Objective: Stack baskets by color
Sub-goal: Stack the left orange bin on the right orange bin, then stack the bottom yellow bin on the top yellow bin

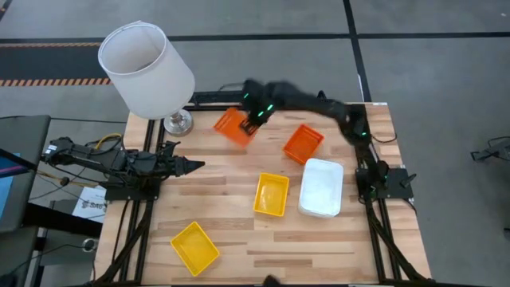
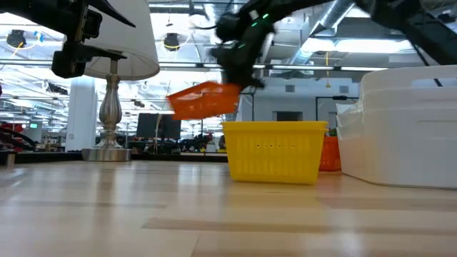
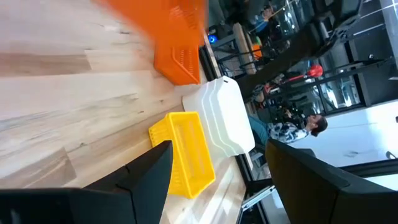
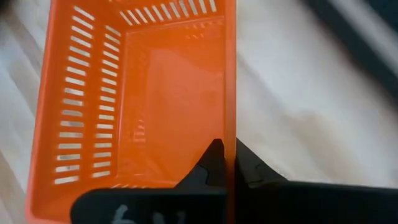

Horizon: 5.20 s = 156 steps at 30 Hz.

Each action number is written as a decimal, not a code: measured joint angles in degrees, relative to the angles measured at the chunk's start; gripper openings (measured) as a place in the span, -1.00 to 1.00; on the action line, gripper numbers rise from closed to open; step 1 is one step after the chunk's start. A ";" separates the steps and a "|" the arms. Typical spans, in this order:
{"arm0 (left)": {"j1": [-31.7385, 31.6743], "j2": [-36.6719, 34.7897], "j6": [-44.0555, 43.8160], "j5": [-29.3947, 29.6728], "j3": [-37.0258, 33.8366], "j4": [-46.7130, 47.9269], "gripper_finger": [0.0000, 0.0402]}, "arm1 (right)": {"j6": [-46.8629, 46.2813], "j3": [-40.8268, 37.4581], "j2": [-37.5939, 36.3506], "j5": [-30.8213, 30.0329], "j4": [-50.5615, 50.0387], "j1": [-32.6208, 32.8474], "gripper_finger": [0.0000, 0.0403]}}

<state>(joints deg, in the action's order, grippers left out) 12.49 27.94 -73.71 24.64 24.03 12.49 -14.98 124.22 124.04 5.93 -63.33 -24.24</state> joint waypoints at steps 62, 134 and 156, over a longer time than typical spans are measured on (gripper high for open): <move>0.02 0.26 1.49 3.20 0.00 2.27 0.23 | 93.55 -25.27 -18.67 -4.59 -21.27 -13.24 -0.90; 31.42 29.87 -17.13 -24.66 0.02 5.25 0.23 | 39.75 1.97 -16.10 0.18 -21.57 4.58 -0.06; 20.78 42.95 -33.39 -7.58 0.07 3.54 0.23 | 31.94 1.95 -16.05 0.69 -24.76 7.57 -0.05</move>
<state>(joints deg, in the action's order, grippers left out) 33.27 70.89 -107.11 17.06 24.10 16.04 16.96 126.17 107.98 6.62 -88.09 -16.67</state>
